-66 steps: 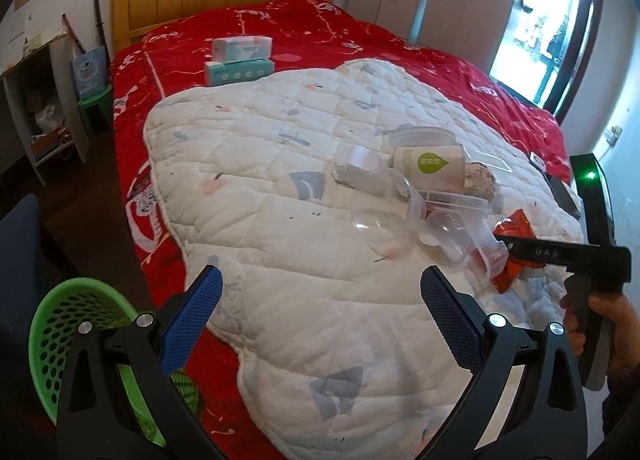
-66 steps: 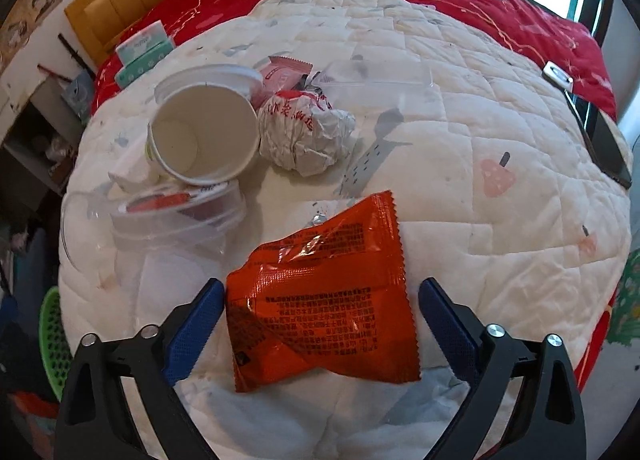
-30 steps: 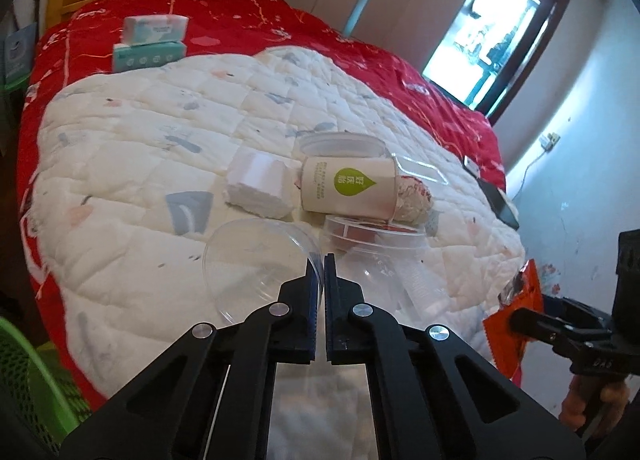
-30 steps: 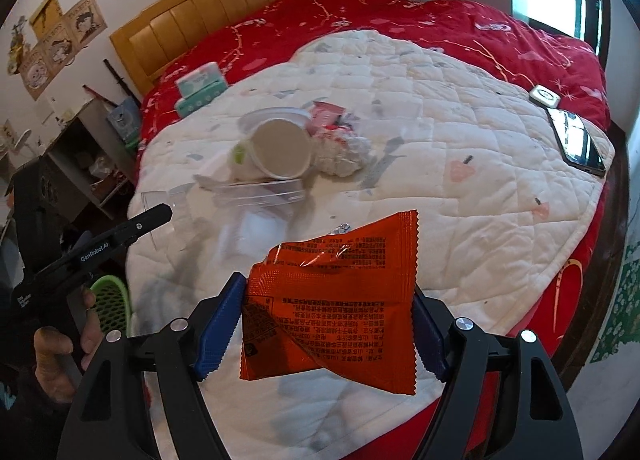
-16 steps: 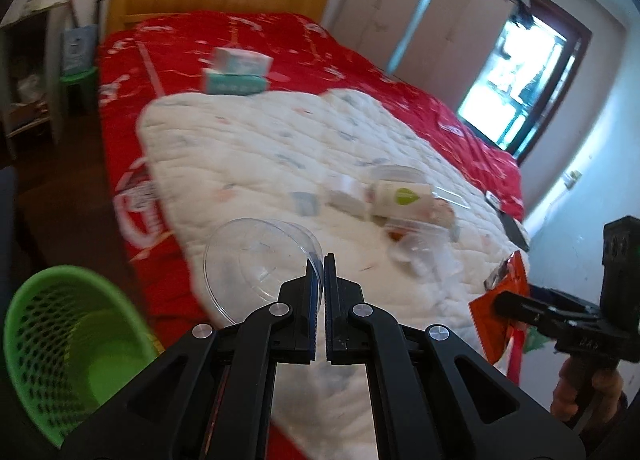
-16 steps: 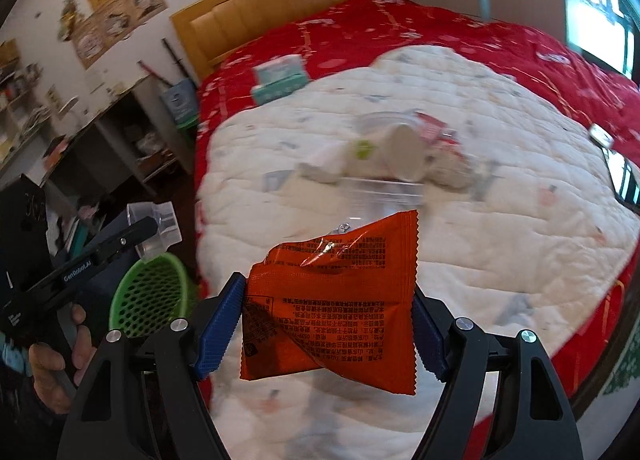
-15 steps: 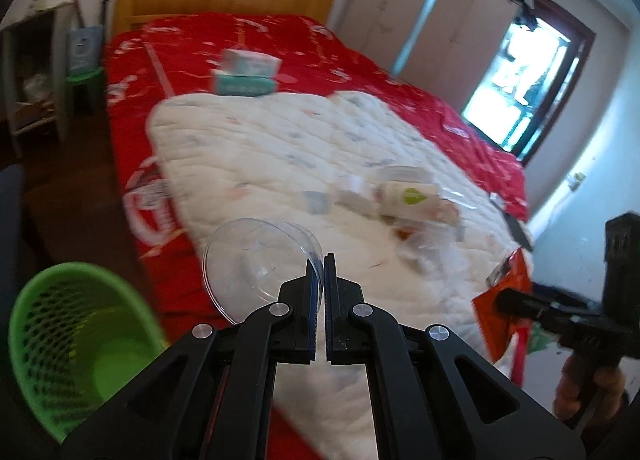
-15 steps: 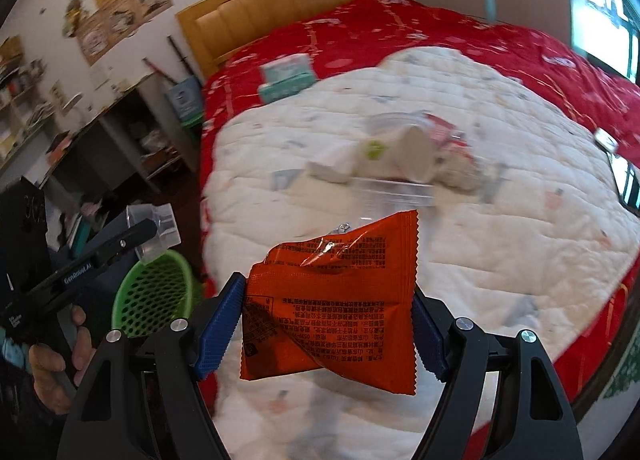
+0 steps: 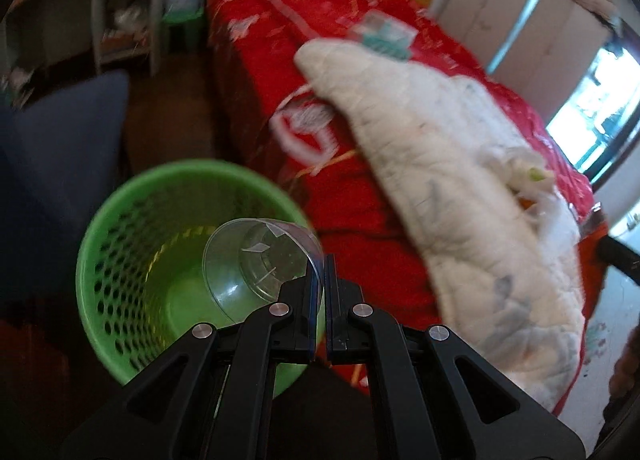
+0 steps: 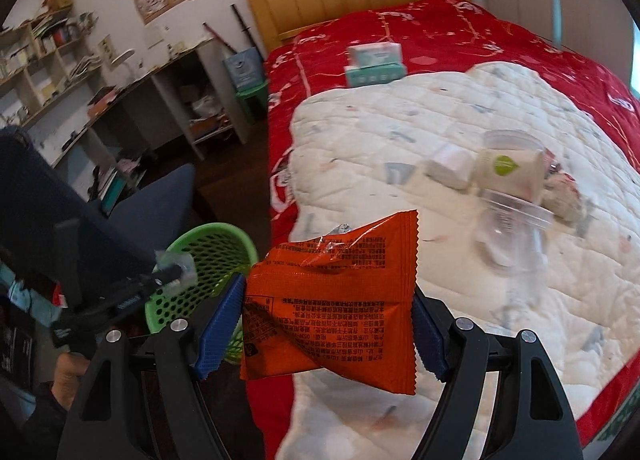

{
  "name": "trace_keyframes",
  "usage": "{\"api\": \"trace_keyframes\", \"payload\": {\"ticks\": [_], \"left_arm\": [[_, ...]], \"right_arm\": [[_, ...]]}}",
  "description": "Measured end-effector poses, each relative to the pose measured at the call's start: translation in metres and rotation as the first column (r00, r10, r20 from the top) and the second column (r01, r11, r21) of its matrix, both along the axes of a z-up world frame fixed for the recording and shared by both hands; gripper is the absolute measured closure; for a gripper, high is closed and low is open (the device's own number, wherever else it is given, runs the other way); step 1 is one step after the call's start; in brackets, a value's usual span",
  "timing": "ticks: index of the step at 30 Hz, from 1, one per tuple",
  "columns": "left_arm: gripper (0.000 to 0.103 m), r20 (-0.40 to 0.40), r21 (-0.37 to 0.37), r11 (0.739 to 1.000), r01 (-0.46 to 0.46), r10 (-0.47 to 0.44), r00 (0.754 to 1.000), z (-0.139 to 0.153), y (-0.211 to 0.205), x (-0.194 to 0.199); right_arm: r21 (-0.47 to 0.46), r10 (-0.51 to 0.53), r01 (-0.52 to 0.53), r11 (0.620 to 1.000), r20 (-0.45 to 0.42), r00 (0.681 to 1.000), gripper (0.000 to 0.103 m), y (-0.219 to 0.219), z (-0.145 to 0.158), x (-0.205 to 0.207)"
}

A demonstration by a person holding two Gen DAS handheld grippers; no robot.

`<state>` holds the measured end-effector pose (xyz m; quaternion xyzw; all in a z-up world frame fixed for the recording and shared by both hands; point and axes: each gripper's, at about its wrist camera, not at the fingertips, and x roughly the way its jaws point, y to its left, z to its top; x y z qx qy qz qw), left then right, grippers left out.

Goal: Collect trash
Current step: 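Carry the orange packet and clear cup to the green wastebasket and release both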

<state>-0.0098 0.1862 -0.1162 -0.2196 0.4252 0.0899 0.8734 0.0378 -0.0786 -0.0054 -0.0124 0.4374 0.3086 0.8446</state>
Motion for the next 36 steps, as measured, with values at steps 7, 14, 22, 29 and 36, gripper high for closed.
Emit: {"api": "trace_keyframes", "payload": {"ticks": [7, 14, 22, 29, 36], "left_arm": [[0.099, -0.088, -0.051, 0.997, -0.05, 0.045, 0.995, -0.04, 0.019, -0.012], [0.071, -0.117, -0.108, 0.99, -0.092, 0.08, 0.99, -0.055, 0.032, -0.025], [0.046, -0.122, -0.114, 0.985, -0.132, 0.118, 0.985, -0.054, 0.045, -0.042], [0.046, -0.107, -0.095, 0.982, -0.162, 0.152, 0.983, -0.047, 0.053, -0.056], [0.037, -0.045, -0.016, 0.976, -0.218, 0.217, 0.975, -0.023, 0.062, -0.088]], "right_arm": [[-0.015, 0.046, -0.046, 0.999, -0.014, 0.999, 0.029, 0.026, -0.005, -0.004], [-0.021, 0.076, -0.076, 0.997, -0.022, 0.997, 0.029, 0.042, -0.008, -0.008], [-0.019, 0.112, -0.112, 0.993, -0.029, 0.993, 0.029, 0.059, -0.013, -0.011], [-0.02, 0.151, -0.152, 0.988, -0.032, 0.988, 0.029, 0.077, -0.016, -0.015], [-0.031, 0.201, -0.202, 0.979, -0.054, 0.978, 0.029, 0.102, -0.026, -0.017]]}}
